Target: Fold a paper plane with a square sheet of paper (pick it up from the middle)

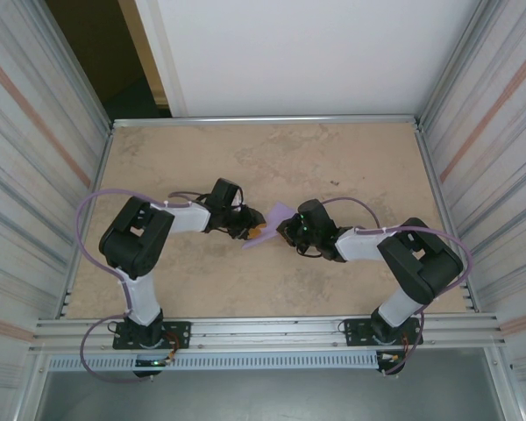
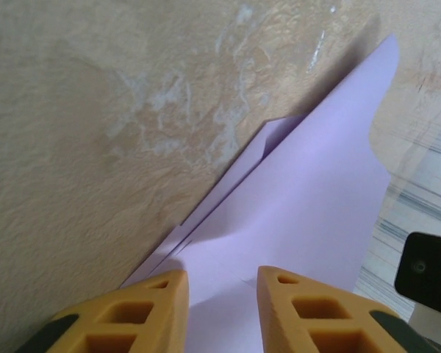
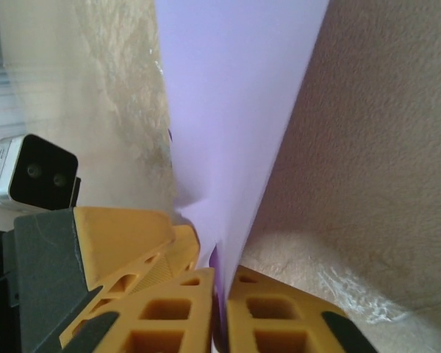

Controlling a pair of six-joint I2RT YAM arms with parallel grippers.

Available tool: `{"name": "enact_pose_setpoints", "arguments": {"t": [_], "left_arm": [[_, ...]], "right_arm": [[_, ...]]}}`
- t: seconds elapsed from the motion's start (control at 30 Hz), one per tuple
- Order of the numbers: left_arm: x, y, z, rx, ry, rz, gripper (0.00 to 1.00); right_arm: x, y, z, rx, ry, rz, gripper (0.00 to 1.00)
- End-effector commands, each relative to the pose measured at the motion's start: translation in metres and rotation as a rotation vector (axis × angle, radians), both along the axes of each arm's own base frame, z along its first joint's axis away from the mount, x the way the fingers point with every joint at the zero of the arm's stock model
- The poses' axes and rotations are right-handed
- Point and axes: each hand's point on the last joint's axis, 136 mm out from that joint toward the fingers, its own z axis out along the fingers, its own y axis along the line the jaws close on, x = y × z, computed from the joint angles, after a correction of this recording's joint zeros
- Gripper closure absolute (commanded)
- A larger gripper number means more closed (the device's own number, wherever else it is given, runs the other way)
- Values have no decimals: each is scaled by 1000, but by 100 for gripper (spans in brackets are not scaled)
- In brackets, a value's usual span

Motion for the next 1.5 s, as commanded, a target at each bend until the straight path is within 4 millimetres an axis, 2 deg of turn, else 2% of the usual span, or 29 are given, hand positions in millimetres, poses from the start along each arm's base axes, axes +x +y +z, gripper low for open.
{"name": "enact_pose_setpoints", "arguments": {"t": [0.0,0.17,0.33,0.57,0.9,1.1,1.47], "left_arm": [[-7,13,4,36,-11,-18,65],[-1,12,33,36,-157,-101,58],[-4,16,52,66,-332,-215,53],[-15,17,69,254,-631,-416,46],[-32,-14,57,476,-997,-757,45],[-41,-34,56,486,-1144,-871,47],[-43,-48,35,472,-1217,-965,52]], "right_arm": [[4,-1,3,-17,-27,-13,92],[3,-9,5,-63,-19,-27,95],[4,-16,14,-74,-27,-40,95],[6,-26,32,-57,-28,-58,95],[3,-33,38,-22,66,-51,95],[4,-35,40,13,97,-61,95],[8,-33,39,68,131,-75,95]]}}
